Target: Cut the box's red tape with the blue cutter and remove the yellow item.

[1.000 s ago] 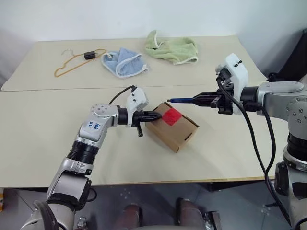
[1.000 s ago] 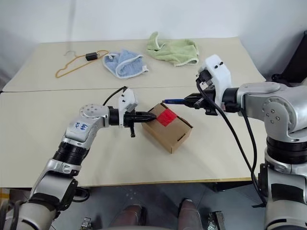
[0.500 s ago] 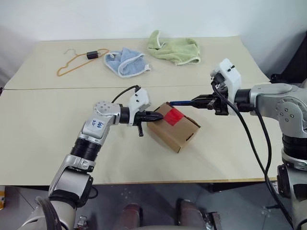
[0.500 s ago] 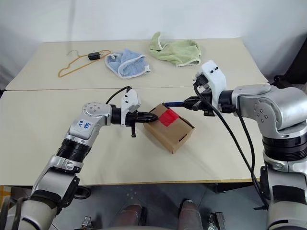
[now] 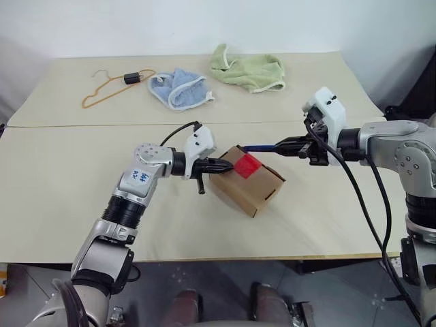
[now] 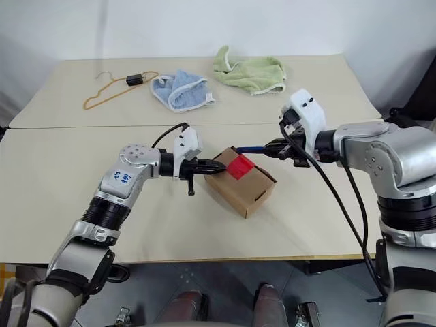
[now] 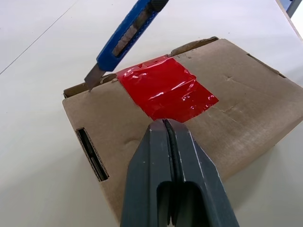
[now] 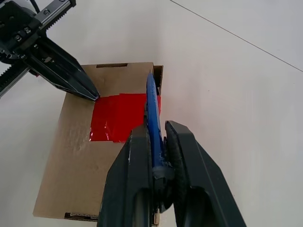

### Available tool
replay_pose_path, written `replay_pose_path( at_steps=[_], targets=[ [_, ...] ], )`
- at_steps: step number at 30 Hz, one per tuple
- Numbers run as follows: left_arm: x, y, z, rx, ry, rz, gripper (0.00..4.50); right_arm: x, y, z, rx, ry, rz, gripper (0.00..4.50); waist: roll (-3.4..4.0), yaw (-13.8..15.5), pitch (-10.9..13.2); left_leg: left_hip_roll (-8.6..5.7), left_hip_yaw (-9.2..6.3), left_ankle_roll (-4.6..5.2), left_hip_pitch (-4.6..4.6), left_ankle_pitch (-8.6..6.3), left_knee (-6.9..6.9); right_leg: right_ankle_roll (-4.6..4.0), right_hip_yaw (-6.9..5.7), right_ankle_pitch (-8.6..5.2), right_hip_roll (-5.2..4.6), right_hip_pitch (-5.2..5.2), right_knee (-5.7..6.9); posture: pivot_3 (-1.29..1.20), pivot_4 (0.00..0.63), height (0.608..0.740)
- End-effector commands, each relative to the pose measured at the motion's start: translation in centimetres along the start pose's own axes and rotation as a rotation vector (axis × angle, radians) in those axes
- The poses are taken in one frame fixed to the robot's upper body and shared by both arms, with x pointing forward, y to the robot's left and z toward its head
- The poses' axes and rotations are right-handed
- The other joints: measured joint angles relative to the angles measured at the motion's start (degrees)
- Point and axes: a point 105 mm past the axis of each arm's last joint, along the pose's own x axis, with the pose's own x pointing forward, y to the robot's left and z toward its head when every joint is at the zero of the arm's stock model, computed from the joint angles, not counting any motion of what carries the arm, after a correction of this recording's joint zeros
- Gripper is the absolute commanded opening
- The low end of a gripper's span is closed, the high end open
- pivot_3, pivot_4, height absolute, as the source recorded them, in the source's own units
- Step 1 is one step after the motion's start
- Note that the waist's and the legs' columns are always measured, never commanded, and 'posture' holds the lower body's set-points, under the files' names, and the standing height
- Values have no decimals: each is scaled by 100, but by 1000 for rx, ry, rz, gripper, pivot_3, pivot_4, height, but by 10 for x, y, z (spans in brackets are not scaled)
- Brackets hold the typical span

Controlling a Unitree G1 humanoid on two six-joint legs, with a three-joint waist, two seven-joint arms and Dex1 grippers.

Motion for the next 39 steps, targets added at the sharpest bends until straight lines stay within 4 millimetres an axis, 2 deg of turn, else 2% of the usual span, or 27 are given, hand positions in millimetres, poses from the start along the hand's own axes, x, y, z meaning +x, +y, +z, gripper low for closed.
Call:
replay_pose_path(
  at_steps=[1,8,14,28,34,39],
  targets=[
    [2,1,3,13,1,-2,0,-6,-4,-1,-20,12,-30,145,0,1,0,0,0,0,0,0,0,0,0,0,0,0,-1,0,150,740],
    [4,2,3,11,-2,-2,0,-8,-7,-6,-16,27,-39,145,0,10,0,0,0,1,0,0,1,1,0,2,0,3,-3,0,150,740],
    [6,0,4,15,-13,-11,0,0,-15,-1,6,-2,-59,145,0,-1,0,0,0,1,1,0,2,2,0,4,0,5,-5,0,150,740],
    [7,-4,5,31,-35,-29,0,6,-7,2,-14,6,-18,145,0,-12,0,0,1,2,2,1,4,1,0,8,0,5,-5,0,150,740],
    [2,-1,3,31,-29,-18,0,-9,2,28,-51,-55,-11,145,0,-13,0,0,1,2,0,1,4,1,0,8,0,2,-6,0,150,740],
    [-4,8,2,14,-38,27,0,-10,5,34,-59,-69,-8,145,-1,-12,0,0,1,4,-2,0,2,1,0,8,0,2,-12,0,150,740]
  ],
)
